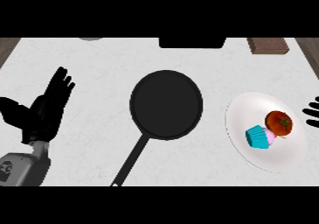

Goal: Pick the tomato from the plate and place it in the pan

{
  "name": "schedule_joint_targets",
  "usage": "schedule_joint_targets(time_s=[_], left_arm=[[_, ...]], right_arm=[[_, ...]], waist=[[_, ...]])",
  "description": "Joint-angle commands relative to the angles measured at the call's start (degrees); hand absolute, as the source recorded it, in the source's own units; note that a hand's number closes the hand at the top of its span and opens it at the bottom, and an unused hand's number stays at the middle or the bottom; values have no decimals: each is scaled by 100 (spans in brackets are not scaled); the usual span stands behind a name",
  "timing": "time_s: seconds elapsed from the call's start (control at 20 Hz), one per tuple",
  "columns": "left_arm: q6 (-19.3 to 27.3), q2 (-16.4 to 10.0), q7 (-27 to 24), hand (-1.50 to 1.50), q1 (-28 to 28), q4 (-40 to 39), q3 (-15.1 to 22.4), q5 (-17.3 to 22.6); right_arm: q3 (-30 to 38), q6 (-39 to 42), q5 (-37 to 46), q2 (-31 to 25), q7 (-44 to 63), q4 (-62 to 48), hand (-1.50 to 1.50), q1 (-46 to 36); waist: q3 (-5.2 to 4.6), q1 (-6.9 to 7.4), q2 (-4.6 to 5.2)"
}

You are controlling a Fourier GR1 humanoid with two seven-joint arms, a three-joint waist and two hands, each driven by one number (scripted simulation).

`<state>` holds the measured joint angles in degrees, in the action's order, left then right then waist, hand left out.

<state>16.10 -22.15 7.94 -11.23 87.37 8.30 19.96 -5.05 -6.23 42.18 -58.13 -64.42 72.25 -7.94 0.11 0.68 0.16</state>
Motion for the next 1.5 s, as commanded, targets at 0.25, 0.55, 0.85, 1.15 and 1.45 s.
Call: schedule_joint_targets(time_s=[0.25,0.55,0.85,1.15,1.45], left_arm=[[-108,17,28,0,51,47,-146,-144],[-362,-97,168,0,232,254,-410,-107],[-288,483,-237,0,122,-236,-292,-527],[-638,216,306,0,489,528,-741,-280],[-680,462,275,0,-91,-40,-747,-586]], right_arm=[[211,-1198,276,445,-758,28,-150,395],[285,-905,397,425,-445,455,-150,455],[342,-956,1062,802,-103,-168,-150,42],[187,-883,1405,1318,76,101,-150,67],[-45,-943,2302,1825,471,-584,-150,-613]], waist=[[-8,-111,-23],[-12,-81,-22],[-11,-61,-6],[-11,-41,-18],[-10,-46,-5]])
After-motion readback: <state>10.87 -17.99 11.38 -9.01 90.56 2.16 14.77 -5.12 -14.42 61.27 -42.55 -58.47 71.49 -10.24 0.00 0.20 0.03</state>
